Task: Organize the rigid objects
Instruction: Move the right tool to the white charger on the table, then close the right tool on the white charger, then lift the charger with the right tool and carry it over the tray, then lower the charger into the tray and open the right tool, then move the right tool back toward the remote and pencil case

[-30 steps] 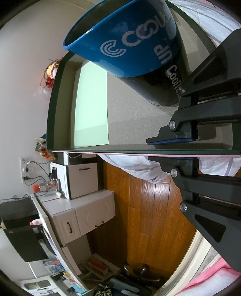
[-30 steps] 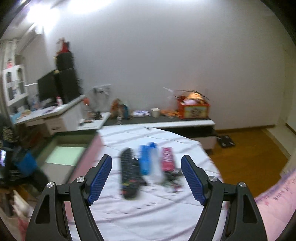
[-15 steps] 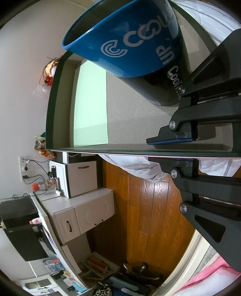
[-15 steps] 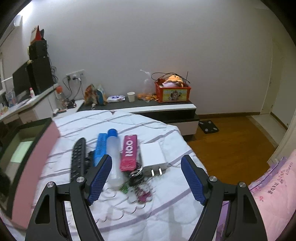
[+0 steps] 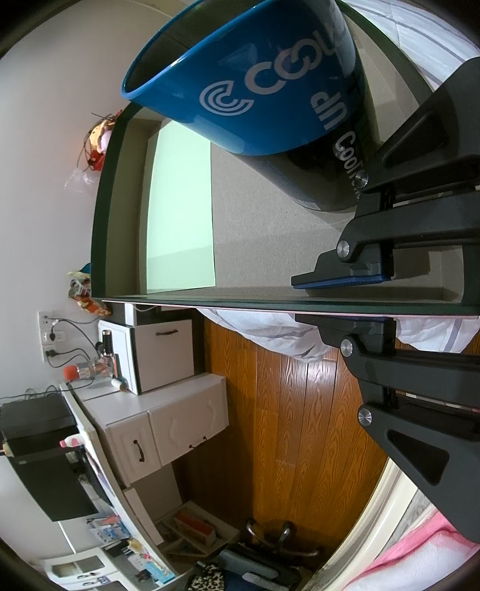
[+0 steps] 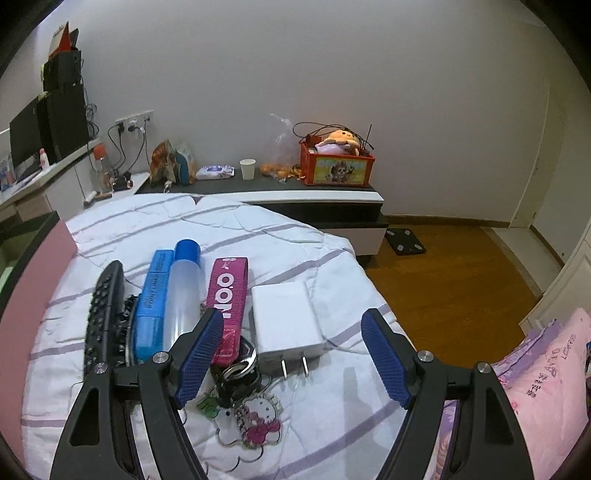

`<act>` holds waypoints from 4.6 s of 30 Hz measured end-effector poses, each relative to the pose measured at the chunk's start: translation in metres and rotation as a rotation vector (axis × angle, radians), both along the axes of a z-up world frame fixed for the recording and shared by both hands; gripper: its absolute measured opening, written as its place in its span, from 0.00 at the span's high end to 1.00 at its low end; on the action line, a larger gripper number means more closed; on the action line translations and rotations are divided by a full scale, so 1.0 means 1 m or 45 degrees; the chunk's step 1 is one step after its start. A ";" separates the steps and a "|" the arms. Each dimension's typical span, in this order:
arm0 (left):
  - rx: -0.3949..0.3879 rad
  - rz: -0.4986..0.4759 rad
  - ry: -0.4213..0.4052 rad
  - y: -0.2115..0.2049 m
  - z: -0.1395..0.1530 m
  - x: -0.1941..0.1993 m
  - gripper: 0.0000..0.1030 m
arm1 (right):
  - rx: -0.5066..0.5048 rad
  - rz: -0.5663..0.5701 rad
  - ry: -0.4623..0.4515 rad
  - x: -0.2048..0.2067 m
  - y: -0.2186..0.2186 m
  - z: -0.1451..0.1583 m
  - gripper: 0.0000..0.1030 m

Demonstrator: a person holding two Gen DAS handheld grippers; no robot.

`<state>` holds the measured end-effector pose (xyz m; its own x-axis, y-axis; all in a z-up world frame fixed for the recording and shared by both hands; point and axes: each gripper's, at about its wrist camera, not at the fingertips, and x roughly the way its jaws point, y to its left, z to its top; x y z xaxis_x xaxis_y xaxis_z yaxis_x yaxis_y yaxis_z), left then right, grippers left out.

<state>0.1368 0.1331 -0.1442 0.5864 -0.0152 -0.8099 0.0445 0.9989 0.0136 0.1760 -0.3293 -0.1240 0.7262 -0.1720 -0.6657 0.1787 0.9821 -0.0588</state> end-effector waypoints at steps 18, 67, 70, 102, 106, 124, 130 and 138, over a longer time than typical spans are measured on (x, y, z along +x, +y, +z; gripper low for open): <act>0.014 0.004 0.001 0.002 0.002 -0.003 0.90 | -0.050 0.000 0.109 0.010 0.009 -0.005 0.59; 0.024 0.006 0.003 -0.001 0.002 -0.001 0.90 | -0.012 0.315 -0.167 -0.039 0.162 0.088 0.60; 0.028 0.007 0.003 -0.002 0.002 -0.001 0.90 | 0.014 0.370 -0.164 -0.034 0.180 0.089 0.60; 0.031 0.008 0.004 -0.002 0.002 -0.001 0.90 | 0.074 0.634 0.255 0.020 0.277 0.022 0.59; 0.033 0.008 0.004 -0.003 0.002 -0.001 0.90 | 0.078 0.629 0.259 0.019 0.278 0.023 0.59; 0.034 0.012 0.006 -0.003 0.001 -0.003 0.90 | -0.007 0.487 -0.037 -0.013 0.235 0.082 0.51; 0.030 0.015 0.008 -0.001 -0.001 -0.005 0.90 | -0.038 0.334 -0.087 -0.023 0.164 0.100 0.51; 0.024 0.023 0.014 0.000 -0.004 -0.006 0.90 | -0.006 -0.028 0.060 -0.019 0.036 0.067 0.51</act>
<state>0.1310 0.1328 -0.1480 0.5776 0.0107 -0.8163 0.0265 0.9991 0.0319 0.1574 -0.2932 -0.0565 0.6902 -0.1904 -0.6981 0.1969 0.9778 -0.0719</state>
